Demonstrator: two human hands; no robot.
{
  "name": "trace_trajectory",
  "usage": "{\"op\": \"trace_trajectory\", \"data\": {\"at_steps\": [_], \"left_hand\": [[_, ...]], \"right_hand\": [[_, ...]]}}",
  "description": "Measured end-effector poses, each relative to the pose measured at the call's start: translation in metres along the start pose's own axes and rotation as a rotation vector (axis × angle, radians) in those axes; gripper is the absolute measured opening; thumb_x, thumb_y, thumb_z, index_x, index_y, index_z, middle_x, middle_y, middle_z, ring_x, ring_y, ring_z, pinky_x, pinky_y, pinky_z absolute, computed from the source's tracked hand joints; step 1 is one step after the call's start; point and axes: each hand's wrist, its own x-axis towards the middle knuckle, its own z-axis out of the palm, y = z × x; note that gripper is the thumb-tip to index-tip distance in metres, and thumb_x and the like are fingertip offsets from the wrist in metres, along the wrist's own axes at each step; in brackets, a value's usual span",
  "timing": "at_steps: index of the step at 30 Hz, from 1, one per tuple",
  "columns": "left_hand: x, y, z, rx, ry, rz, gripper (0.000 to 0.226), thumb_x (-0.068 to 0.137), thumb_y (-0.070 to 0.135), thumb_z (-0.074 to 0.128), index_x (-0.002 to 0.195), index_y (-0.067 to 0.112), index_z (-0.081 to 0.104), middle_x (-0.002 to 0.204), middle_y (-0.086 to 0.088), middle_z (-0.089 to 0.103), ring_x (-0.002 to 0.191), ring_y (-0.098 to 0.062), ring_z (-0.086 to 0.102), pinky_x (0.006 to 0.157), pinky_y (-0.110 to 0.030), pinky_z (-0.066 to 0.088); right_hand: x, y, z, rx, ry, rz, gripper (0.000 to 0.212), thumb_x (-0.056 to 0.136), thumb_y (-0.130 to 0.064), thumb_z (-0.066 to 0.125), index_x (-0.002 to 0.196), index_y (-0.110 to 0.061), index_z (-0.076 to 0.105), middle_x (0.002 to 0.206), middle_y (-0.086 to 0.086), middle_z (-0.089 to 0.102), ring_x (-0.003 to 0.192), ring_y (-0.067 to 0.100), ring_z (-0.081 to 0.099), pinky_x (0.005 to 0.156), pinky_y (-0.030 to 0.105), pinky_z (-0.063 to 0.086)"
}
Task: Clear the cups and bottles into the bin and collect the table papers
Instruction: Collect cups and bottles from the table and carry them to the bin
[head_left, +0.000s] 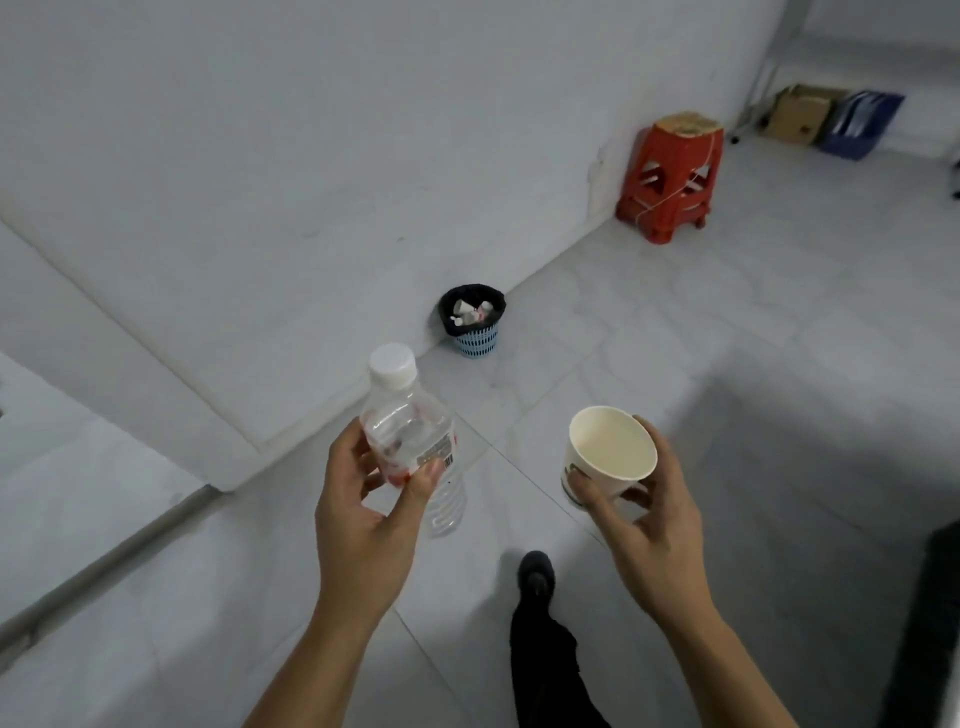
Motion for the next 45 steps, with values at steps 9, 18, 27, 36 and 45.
{"op": "trace_trajectory", "data": {"at_steps": [9,18,27,36,45], "left_hand": [[0.29,0.0,0.108,-0.008,0.018,0.046,0.058,0.076,0.039,0.083,0.126,0.042,0.053,0.116,0.022,0.065,0.104,-0.009,0.066,0.093,-0.029,0.051],[0.493,-0.06,0.172,-0.097,0.063,-0.048,0.057,0.073,0.039,0.078,0.125,0.036,0.056,0.114,0.016,0.067,0.098,-0.011,0.068,0.089,-0.027,0.05],[0.754,-0.157,0.246,-0.102,-0.025,-0.119,0.065,0.068,0.046,0.079,0.127,0.029,0.057,0.117,0.015,0.067,0.1,-0.01,0.068,0.091,-0.035,0.054],[0.94,-0.29,0.353,0.022,-0.202,-0.334,0.054,0.077,0.027,0.083,0.123,0.028,0.056,0.115,0.025,0.064,0.098,-0.001,0.067,0.095,-0.036,0.055],[0.952,-0.572,0.458,0.243,-0.15,-0.599,0.049,0.078,0.024,0.084,0.114,0.029,0.051,0.12,-0.004,0.061,0.11,-0.019,0.064,0.094,-0.047,0.056]], "right_hand": [[0.297,-0.004,0.094,0.045,0.007,-0.03,0.075,0.077,-0.04,0.083,0.14,-0.038,0.042,0.128,-0.024,0.058,0.107,0.003,0.06,0.082,0.02,0.053],[0.504,0.01,0.185,0.029,-0.093,0.023,0.08,0.074,-0.042,0.084,0.141,-0.041,0.04,0.126,-0.025,0.058,0.106,0.001,0.06,0.08,0.014,0.051],[0.74,0.053,0.303,-0.059,-0.029,0.117,0.083,0.069,-0.057,0.077,0.141,-0.04,0.039,0.125,-0.027,0.057,0.106,-0.003,0.058,0.08,0.021,0.054],[0.914,0.155,0.388,-0.177,-0.015,0.353,0.07,0.076,-0.043,0.082,0.135,-0.035,0.044,0.128,-0.021,0.051,0.113,-0.001,0.055,0.083,0.017,0.05],[0.966,0.457,0.495,-0.07,-0.031,0.976,0.069,0.078,-0.04,0.082,0.133,-0.021,0.047,0.125,-0.003,0.06,0.111,0.019,0.061,0.085,0.031,0.049]]}}
